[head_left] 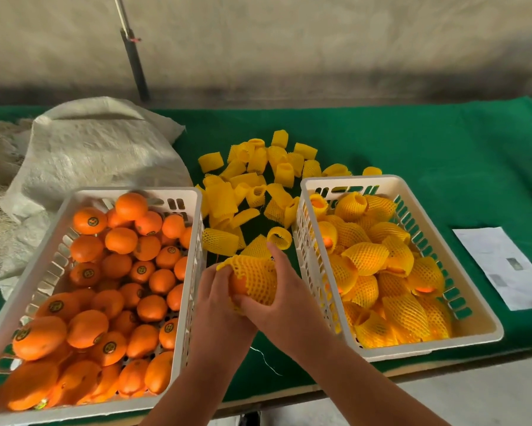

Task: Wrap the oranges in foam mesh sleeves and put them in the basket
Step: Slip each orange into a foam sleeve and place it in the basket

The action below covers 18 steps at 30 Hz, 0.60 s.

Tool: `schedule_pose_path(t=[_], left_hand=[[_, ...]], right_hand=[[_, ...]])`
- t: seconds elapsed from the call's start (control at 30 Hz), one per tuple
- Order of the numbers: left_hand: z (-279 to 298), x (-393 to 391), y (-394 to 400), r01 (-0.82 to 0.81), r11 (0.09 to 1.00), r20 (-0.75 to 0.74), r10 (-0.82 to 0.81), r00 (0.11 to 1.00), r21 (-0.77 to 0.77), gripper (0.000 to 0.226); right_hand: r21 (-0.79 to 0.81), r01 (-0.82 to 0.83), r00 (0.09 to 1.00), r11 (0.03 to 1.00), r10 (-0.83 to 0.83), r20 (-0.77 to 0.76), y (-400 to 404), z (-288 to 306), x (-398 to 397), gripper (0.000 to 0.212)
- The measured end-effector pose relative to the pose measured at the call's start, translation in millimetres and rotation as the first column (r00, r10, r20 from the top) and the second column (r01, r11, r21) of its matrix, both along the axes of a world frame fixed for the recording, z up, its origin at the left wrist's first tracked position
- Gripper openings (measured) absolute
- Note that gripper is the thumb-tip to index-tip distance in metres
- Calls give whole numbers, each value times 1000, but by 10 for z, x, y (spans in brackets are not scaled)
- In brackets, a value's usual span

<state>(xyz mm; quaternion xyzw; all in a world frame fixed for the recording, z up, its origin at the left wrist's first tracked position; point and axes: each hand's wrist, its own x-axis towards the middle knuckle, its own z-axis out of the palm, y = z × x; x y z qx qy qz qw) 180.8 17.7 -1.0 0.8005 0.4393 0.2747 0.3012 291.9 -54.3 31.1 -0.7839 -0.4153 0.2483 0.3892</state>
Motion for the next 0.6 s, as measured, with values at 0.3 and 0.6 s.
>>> schedule_pose_path(t=[0.3,0.6], left_hand=[[-113,-122,165,94,996,-128,-93,987,6,91],[-95,-213,336,129,925,391,22,920,-357,38]], right_hand=[[-48,151,986,987,-147,80,305,-235,-67,104],[-33,147,986,989,-143,90,179,-279,318,95]])
